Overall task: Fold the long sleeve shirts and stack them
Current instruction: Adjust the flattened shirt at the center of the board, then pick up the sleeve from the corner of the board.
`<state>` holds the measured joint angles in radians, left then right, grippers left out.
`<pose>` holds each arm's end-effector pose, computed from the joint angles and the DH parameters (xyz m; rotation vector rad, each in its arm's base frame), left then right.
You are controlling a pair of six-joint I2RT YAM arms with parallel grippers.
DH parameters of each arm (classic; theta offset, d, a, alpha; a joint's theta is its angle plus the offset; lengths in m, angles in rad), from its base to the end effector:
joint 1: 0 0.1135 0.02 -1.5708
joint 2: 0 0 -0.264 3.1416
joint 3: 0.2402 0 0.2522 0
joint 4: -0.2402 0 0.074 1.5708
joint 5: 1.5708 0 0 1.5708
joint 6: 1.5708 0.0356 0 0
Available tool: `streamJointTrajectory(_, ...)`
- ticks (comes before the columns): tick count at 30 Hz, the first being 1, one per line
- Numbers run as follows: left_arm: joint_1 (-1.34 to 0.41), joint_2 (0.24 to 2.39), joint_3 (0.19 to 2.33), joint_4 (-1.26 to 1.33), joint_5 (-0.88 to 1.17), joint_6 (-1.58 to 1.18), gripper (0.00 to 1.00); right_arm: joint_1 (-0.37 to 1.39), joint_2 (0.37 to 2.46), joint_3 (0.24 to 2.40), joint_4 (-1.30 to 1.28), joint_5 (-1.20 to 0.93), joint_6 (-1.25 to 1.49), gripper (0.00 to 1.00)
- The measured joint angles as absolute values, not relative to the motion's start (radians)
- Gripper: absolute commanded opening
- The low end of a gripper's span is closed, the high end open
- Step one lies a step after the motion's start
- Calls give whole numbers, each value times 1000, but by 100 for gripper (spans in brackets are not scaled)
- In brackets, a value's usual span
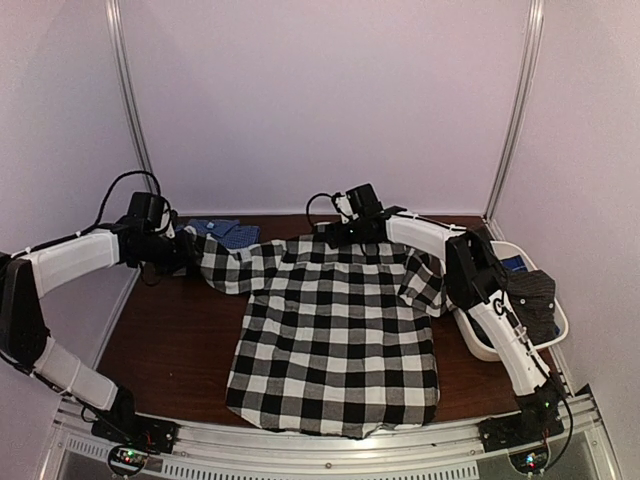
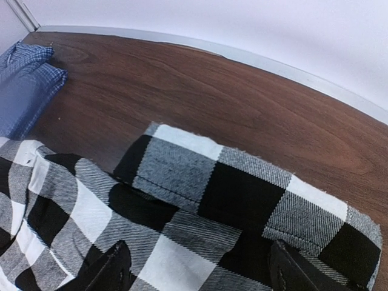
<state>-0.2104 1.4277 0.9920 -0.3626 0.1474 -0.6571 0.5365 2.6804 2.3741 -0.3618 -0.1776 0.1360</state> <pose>0.2981 -0.0690 0.2476 -0.4685 2.3931 -0.5799 0.5070 0.3088 0.1468 -0.5511 2.2194 0.5574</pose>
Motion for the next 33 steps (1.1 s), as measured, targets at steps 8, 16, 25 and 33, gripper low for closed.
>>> streamJointTrajectory(8,-18,1418,921,-316,109,-672,43,596,2530,2317,-414,-173,134,80)
streamJointTrajectory(16,76,1534,912,-189,139,-648,48,645,2398,2216,-409,-174,139,80)
streamJointTrajectory(25,80,1667,923,-76,178,-631,45,668,2386,2098,-405,-176,157,79)
streamJointTrajectory(33,80,1706,927,3,222,-627,24,704,2375,2026,-392,-176,163,79)
